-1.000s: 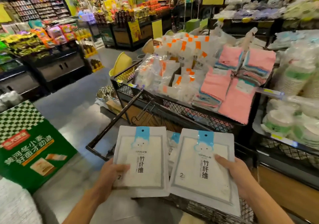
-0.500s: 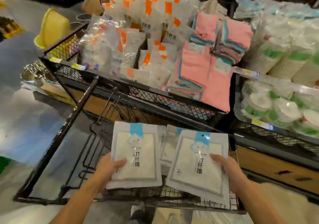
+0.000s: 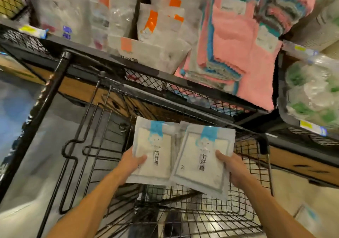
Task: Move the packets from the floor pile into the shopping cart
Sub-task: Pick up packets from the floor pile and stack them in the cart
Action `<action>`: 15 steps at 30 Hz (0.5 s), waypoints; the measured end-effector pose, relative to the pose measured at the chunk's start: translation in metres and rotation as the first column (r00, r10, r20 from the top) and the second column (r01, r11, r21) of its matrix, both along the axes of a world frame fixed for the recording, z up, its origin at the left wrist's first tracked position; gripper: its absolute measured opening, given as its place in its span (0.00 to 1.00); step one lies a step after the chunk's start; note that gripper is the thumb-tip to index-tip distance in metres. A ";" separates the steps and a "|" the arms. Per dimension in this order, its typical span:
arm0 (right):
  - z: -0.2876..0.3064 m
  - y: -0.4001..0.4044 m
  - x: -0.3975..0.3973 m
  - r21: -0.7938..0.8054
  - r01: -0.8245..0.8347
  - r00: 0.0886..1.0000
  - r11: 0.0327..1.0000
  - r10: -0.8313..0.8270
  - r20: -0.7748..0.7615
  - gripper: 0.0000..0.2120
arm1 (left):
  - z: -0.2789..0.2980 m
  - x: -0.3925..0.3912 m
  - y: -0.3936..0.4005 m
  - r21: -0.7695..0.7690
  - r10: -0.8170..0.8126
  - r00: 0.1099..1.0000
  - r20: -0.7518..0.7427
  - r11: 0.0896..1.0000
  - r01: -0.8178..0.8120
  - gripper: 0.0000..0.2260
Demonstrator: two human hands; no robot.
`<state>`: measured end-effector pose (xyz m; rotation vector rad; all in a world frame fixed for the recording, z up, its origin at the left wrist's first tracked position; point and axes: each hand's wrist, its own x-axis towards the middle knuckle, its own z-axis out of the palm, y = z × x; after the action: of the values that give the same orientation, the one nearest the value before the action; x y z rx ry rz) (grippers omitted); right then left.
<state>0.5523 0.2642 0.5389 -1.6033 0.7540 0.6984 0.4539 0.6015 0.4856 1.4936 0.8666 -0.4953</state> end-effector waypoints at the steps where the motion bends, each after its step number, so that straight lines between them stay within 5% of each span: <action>1: -0.012 0.002 0.006 -0.018 -0.019 1.000 1.000 0.019 -0.005 0.11 | -0.009 0.006 0.000 0.025 0.000 1.000 -0.023 1.000 0.001 0.18; 9: -0.083 0.015 0.032 -0.315 -0.119 0.992 0.942 0.129 0.010 0.11 | -0.044 0.024 -0.021 0.589 -0.130 0.982 -0.134 0.787 0.184 0.28; 15: -0.098 0.030 0.026 -0.696 -0.277 0.933 0.662 0.357 -0.031 0.26 | -0.048 0.029 -0.031 0.752 -0.315 0.918 -0.243 0.536 0.383 0.31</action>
<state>0.5787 0.2946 0.4411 -2.4996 0.6956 0.5913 0.4827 0.5707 0.4376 2.5378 0.8923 -0.4828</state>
